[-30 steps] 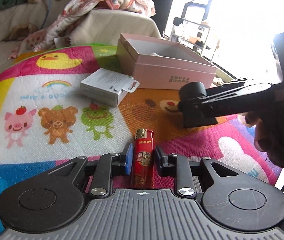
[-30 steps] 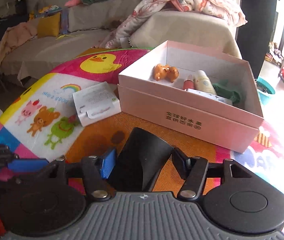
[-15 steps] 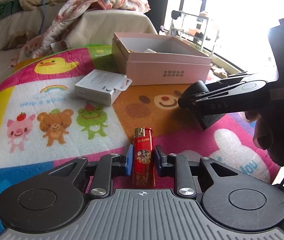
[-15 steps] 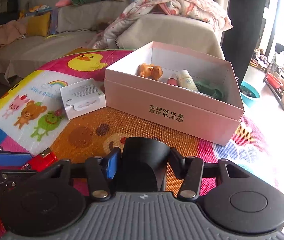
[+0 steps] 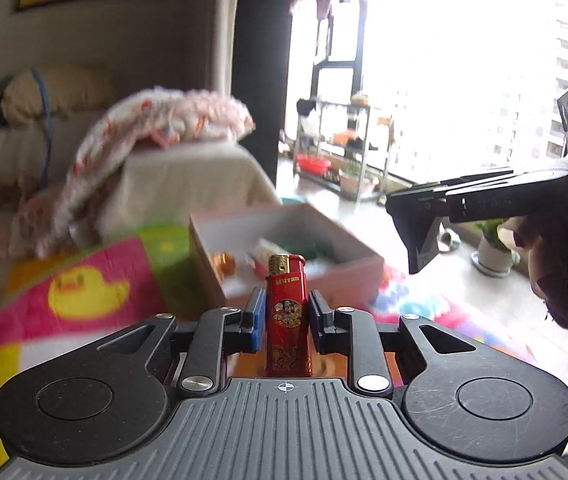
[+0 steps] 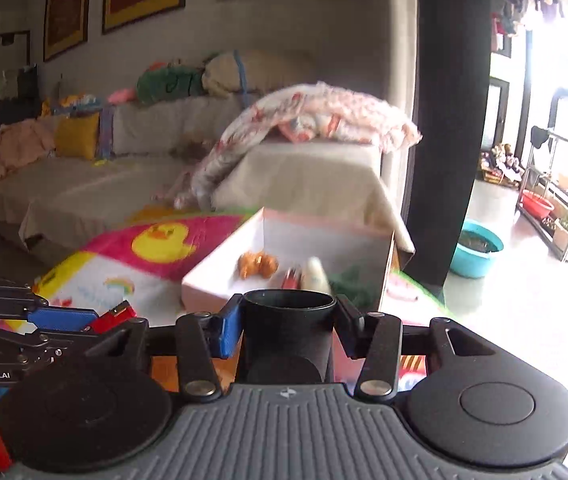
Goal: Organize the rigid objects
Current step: 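Carry the lighter with the left gripper while the right gripper carries the black cap to the box, then lower the lighter and black cap into the pink box and open both grippers, then grasp the white card package on the mat with the right gripper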
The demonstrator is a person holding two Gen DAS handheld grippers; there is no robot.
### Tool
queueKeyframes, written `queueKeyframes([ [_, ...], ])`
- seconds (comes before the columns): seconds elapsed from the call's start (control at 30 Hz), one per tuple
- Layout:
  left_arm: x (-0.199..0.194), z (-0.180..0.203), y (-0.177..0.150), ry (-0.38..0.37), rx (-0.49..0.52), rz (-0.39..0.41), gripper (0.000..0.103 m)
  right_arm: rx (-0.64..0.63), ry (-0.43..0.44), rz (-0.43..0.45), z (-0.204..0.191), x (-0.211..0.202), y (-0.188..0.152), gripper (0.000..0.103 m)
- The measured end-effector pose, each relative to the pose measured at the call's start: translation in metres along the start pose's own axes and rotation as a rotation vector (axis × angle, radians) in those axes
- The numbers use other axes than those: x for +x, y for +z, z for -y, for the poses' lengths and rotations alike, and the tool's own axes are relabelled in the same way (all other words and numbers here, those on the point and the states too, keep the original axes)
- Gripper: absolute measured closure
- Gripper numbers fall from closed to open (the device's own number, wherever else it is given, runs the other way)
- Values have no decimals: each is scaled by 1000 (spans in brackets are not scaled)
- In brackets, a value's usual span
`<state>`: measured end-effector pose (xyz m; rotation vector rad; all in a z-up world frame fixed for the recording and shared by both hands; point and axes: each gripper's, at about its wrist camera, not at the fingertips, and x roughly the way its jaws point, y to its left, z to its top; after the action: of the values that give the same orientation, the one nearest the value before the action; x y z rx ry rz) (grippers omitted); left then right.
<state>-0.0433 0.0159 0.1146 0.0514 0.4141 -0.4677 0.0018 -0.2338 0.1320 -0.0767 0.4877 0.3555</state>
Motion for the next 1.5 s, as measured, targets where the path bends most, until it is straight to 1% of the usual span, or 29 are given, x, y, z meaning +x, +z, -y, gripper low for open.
queueKeyframes([
  [0.07, 12, -5, 29, 18, 6, 89, 77, 23, -21, 75, 10, 0, 28, 56],
  [0.1, 21, -9, 38, 24, -6, 107, 77, 43, -29, 100, 16, 4, 41, 56],
  [0.13, 35, -14, 47, 22, -27, 108, 77, 67, -31, 113, 21, 11, 54, 56],
  [0.2, 68, -23, 57, 9, -84, 68, 77, 111, -36, 107, 31, 32, 77, 56],
  [0.27, 96, -29, 54, 3, -134, 2, 77, 144, -38, 71, 38, 59, 92, 56],
  [0.33, 113, -33, 47, -16, -165, -31, 77, 153, -46, 21, 42, 86, 97, 56],
  [0.43, 129, -35, 38, -43, -179, -51, 77, 129, -68, -35, 42, 121, 96, 56],
  [0.53, 150, -43, 31, -73, -211, -141, 77, 131, -34, -94, 42, 151, 87, 55],
  [0.57, 149, -47, 29, -75, -222, -139, 76, 146, -33, -112, 43, 157, 84, 53],
  [0.6, 145, -51, 28, -68, -225, -122, 76, 153, -24, -129, 43, 160, 77, 51],
  [0.63, 139, -57, 29, -55, -230, -91, 76, 145, -14, -133, 41, 161, 72, 50],
  [0.67, 132, -63, 31, -48, -241, -67, 76, 132, -15, -124, 40, 159, 66, 50],
  [0.73, 123, -77, 32, -51, -277, -43, 76, 92, -41, -90, 36, 150, 55, 44],
  [0.77, 116, -85, 32, -42, -300, -26, 76, 76, -57, -73, 34, 146, 51, 43],
  [0.83, 107, -101, 27, 12, -319, -11, 76, 53, -76, -52, 32, 135, 43, 42],
  [0.9, 102, -121, 17, 89, -357, -28, 76, 36, -70, -32, 29, 120, 34, 41],
  [0.97, 103, -143, 1, 160, -444, -82, 76, 16, -51, -13, 24, 107, 26, 37],
  [1.0, 103, -151, -8, 172, -477, -110, 76, 4, -42, -6, 20, 100, 21, 34],
  [1.03, 105, -155, -15, 173, -498, -130, 76, -12, -32, -2, 15, 94, 16, 33],
  [1.13, 110, -160, -34, 128, -537, -186, 76, -73, -6, -7, -4, 81, 2, 33],
  [1.23, 117, -154, -45, 45, -544, -231, 77, -135, 19, -20, -23, 70, -14, 33],
  [1.3, 113, -145, -52, -8, -523, -247, 77, -169, 38, -32, -33, 64, -24, 33],
  [1.37, 107, -135, -57, -40, -490, -256, 78, -187, 60, -48, -39, 58, -34, 31],
  [1.43, 101, -125, -62, -87, -462, -270, 78, -198, 94, -70, -44, 54, -44, 29],
  [1.5, 96, -113, -66, -146, -411, -281, 78, -203, 135, -99, -48, 53, -54, 28],
])
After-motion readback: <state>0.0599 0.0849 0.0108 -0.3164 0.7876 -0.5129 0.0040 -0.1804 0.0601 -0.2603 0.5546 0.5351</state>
